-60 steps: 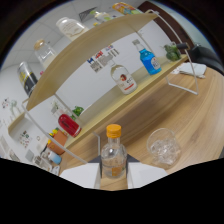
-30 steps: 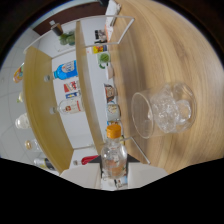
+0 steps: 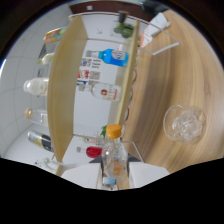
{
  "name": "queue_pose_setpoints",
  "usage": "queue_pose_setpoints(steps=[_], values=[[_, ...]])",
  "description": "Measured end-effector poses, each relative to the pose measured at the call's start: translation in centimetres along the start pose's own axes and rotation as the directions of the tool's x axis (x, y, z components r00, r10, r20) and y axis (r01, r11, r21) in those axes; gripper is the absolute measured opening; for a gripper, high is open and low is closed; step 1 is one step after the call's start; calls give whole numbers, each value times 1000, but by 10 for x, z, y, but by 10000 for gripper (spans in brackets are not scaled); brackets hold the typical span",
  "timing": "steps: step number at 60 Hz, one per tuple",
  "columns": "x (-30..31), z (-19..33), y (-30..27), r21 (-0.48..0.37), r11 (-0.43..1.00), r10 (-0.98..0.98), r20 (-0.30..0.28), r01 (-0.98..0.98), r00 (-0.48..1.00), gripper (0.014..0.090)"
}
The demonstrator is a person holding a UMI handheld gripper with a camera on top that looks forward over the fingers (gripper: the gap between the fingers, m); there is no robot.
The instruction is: Make me a cup of Mount Fuji.
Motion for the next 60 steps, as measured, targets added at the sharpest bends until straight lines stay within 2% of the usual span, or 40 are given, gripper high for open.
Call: queue_pose_setpoints(steps=[5,10,14,21,25,32,40,50,60], values=[[-24,-2,2,48,953,-299,-40,301,953,355],[-44,-2,17,63,821,-562,-90,568,822,356],[-44,5,34,47,684,-719,-127,728,684,356],[-14,25,73,-49,474,-873,-152,879,463,354],[18,37,97,-131,390,-917,-151,912,370,354],[65,51,118,-250,322,-944,-155,913,291,353],[103,61,134,-351,264,-963,-150,899,224,354],[131,63,143,-435,266,-963,-151,860,221,354],[138,63,146,-462,286,-958,-154,840,241,359]])
